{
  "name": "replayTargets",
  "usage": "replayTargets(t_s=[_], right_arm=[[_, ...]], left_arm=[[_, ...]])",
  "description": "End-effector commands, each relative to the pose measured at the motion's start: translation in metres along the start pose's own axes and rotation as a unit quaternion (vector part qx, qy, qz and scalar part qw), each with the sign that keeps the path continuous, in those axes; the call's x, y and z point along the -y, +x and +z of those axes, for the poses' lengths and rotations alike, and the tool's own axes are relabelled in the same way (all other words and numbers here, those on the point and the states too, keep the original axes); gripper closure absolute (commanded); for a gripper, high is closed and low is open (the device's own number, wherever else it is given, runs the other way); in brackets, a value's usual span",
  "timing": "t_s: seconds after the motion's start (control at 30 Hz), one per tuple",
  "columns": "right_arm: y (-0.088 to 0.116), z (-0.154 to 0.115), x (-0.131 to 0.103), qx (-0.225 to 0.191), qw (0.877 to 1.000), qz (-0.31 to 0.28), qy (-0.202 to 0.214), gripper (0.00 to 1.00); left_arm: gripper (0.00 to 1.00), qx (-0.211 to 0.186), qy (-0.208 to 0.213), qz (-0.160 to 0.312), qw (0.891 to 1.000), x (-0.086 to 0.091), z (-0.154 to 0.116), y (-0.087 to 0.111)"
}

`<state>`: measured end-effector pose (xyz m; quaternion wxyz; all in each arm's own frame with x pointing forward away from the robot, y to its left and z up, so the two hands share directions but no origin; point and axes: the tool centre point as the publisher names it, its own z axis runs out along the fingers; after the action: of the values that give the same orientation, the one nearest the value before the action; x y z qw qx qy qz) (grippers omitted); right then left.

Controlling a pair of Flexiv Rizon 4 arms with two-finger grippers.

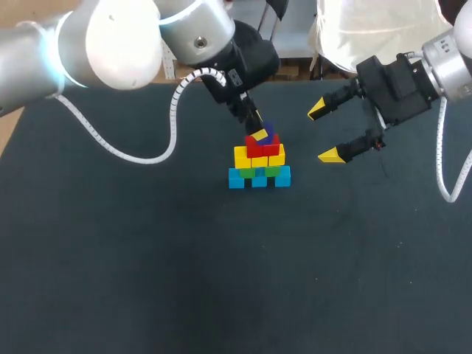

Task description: Place the blue cubes, place green cubes on the blue cubes, place the yellow cubes on the green cubes, then place the red cubes on the yellow cubes, and place purple cube on the red cubes.

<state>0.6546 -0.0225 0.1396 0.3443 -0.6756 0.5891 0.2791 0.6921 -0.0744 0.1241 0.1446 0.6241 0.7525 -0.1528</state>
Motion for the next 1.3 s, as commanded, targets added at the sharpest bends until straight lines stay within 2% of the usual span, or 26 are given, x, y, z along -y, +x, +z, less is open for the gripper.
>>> replayTargets(t_s=[0.03, 1.3], right_arm=[[0.0004, 0.0001, 0.0001, 0.001, 1.000, 0.000, 0.000, 0.00], [0.0004, 0.0001, 0.0001, 0.001, 1.000, 0.000, 0.000, 0.00]], left_arm=[[1.00, 0.002, -0.002, -0.002, 1.000, 0.0009, 0.0003, 0.0008], [1.00, -0.004, -0.001, -0.001, 1.000, -0.0035, 0.0036, -0.0008]])
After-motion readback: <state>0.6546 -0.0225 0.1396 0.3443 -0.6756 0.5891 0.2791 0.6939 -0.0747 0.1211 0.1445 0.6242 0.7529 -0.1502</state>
